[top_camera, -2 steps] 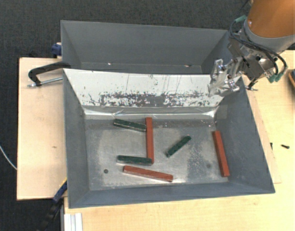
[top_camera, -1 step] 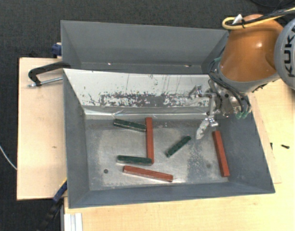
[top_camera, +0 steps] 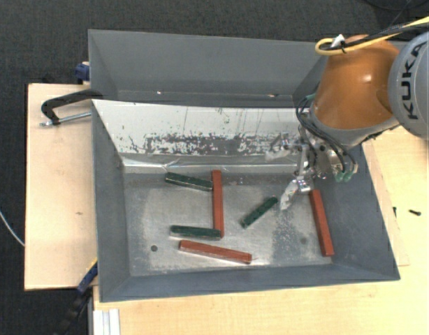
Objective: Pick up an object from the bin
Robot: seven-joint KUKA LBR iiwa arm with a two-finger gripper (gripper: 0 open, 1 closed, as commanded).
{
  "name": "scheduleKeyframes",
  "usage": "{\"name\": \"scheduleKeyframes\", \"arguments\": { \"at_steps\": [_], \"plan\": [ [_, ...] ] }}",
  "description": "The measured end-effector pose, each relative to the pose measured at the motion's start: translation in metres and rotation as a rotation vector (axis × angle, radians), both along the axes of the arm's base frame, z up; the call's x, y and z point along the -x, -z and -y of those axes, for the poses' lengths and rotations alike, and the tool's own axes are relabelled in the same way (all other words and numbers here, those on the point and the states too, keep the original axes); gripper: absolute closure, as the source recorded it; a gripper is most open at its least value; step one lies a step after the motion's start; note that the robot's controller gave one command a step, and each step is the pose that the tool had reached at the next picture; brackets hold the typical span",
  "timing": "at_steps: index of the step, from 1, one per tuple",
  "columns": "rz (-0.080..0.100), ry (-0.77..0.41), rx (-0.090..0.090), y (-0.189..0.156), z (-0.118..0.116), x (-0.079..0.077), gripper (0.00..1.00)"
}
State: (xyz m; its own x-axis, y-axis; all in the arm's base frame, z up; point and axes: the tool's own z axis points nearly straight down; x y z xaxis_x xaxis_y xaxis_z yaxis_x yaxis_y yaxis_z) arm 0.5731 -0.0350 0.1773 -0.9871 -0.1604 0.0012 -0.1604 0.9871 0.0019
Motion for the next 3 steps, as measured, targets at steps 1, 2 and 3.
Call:
{"name": "scheduleKeyframes", "arguments": {
  "at_steps": [1,2,3],
  "plan": [
    [0.015,0.001,0.001,0.008,0.001,-0.001,0.00],
    [0.008,-0.029,0.001,0.072,0.002,0.001,0.00],
    [-0.007,-0.032,0.003,0.100,-0.002,-0.001,1.00]
  ]
}}
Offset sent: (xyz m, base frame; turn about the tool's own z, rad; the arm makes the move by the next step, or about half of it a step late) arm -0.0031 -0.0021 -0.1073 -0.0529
